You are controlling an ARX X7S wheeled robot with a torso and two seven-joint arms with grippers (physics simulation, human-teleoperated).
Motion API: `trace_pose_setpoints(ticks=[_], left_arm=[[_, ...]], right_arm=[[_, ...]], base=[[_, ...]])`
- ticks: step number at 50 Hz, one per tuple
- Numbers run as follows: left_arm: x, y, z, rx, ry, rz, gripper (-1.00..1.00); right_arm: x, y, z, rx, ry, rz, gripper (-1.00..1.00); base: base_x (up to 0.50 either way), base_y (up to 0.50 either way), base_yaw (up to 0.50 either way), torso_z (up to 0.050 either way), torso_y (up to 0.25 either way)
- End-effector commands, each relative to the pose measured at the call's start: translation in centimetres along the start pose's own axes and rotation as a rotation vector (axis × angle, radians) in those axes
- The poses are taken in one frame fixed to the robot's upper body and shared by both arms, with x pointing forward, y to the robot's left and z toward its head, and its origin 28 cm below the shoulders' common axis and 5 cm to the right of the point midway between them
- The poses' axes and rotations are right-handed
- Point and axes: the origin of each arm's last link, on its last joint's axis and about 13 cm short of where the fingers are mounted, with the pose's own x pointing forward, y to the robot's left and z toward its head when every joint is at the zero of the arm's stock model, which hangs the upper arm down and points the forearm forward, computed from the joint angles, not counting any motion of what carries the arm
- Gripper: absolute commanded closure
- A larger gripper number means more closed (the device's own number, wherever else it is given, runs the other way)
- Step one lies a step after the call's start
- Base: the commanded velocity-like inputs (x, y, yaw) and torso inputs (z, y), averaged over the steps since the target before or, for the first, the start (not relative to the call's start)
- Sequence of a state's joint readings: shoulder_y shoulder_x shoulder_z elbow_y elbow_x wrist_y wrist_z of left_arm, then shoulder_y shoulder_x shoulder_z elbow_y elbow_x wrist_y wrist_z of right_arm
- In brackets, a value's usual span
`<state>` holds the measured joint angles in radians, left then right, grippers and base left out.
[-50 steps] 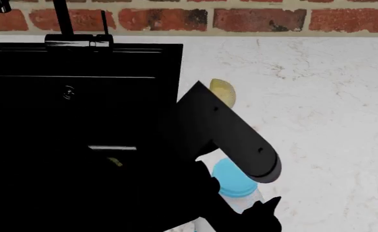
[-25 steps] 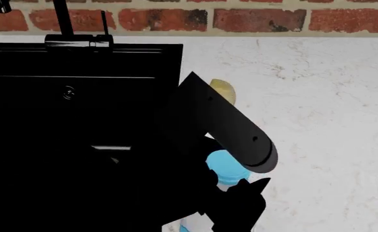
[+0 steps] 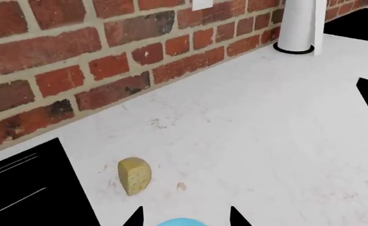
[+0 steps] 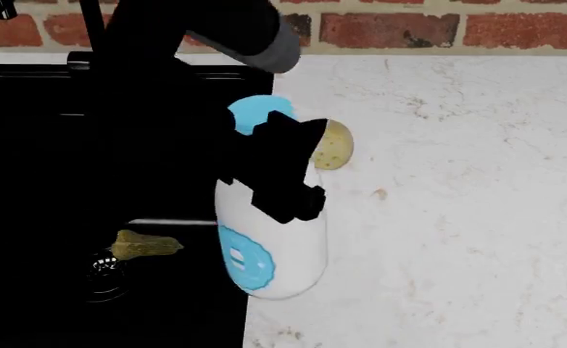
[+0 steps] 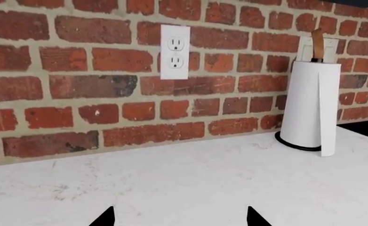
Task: Pick the milk from the counter and place it in the sink
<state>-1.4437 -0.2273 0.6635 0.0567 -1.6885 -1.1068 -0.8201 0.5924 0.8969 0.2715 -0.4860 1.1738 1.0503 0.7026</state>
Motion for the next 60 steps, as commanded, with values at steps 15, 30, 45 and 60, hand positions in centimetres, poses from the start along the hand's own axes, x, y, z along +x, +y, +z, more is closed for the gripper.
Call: trace_pose_setpoints(ticks=[15,30,45,60], left_arm=[[3.3,12.6,0.7,-0.249,-0.165,0.421,1.0],[9.2,16.8,-4.5,-0.357,-0.116,0.538,1.0],[10.8,16.4,-9.7,-0.382,-0.074,0.668,1.0],[11.8,15.0,-14.2,-0.361,0.007,0.698,1.0]], right_arm=[[-0.3,0.2,0.4,0.027,-0.02,0.012,-1.0],[-0.5,0.4,0.5,0.026,-0.015,0.014,-1.0],[-0.6,-0.2,-0.1,0.034,-0.007,0.004,-1.0],[-0.5,0.0,-0.7,0.039,0.007,0.001,-1.0]], base=[[0.0,0.0,0.0,0.0,0.0],[0.0,0.0,0.0,0.0,0.001],[0.0,0.0,0.0,0.0,0.0],[0.0,0.0,0.0,0.0,0.001]])
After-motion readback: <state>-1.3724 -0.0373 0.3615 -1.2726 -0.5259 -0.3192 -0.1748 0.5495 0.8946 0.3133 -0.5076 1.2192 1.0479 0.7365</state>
